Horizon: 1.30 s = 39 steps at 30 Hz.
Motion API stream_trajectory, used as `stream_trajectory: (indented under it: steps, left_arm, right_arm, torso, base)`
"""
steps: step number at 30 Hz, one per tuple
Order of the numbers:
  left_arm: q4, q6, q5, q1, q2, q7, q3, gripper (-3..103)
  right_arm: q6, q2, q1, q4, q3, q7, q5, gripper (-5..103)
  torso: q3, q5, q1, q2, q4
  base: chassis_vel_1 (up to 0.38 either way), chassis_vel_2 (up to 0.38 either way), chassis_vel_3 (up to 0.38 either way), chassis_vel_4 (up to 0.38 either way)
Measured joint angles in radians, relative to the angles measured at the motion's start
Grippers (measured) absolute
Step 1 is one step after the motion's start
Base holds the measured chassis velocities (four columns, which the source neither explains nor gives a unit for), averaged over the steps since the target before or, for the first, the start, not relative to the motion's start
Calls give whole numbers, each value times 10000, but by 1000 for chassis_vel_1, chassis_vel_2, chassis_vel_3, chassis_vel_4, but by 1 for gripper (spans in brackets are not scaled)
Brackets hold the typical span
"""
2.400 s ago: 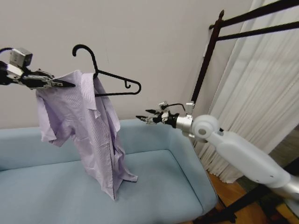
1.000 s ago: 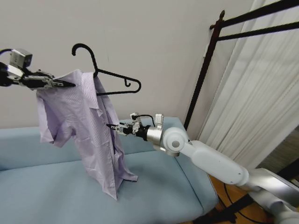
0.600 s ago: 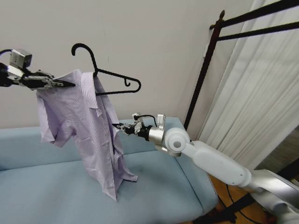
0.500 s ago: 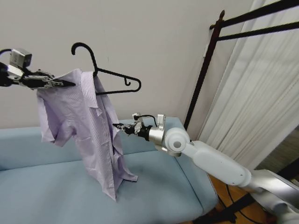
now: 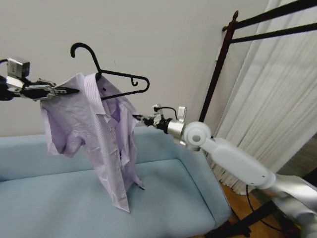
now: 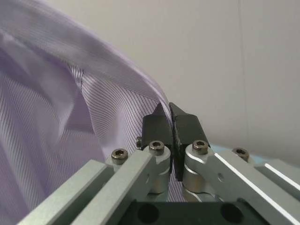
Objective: Pick up the clothes from the sofa and hang them on the clothes hanger.
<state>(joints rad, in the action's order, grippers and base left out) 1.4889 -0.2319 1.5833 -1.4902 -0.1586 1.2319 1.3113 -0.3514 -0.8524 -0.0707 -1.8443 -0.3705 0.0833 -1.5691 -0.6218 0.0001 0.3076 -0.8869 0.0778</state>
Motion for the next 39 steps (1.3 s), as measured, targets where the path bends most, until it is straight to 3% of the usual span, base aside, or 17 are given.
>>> stream_trajectory:
  steps: [4, 12, 20, 31, 39]
  left_arm:
    - [330, -6, -88, 93, 601, -136, -27, 2]
    - [487, 15, -648, 155, 1039, -291, -191, 2]
    - [919, 251, -824, 464, 1387, -1450, -717, 2]
    - [1179, 284, -1205, 598, 1595, -1937, -1005, 2]
    - [1649, 291, -1191, 812, 1687, -3089, -1191, 2]
  right_arm:
    - [-17, 111, -294, 579, 243, -381, 336, 1]
    - [-39, 0, -819, 1012, 348, -494, 656, 1]
    - [-36, -209, -1687, 1197, -279, -535, 1230, 1]
    - [38, -654, -2856, 1714, -995, -837, 1786, 1]
    - [66, -481, -3335, 1852, -1415, -1221, 2541, 1]
  torso:
    - [0, -1, 0, 1, 1]
    - [0, 0, 0, 0, 1]
    - [0, 0, 0, 0, 3]
    - [0, -2, 1, 0, 0]
    - [0, 0, 0, 0, 3]
  base:
    - [0, 0, 0, 0]
    - [0, 0, 0, 0]
    - [0, 0, 0, 0]
    - [0, 0, 0, 0]
    - [0, 0, 0, 0]
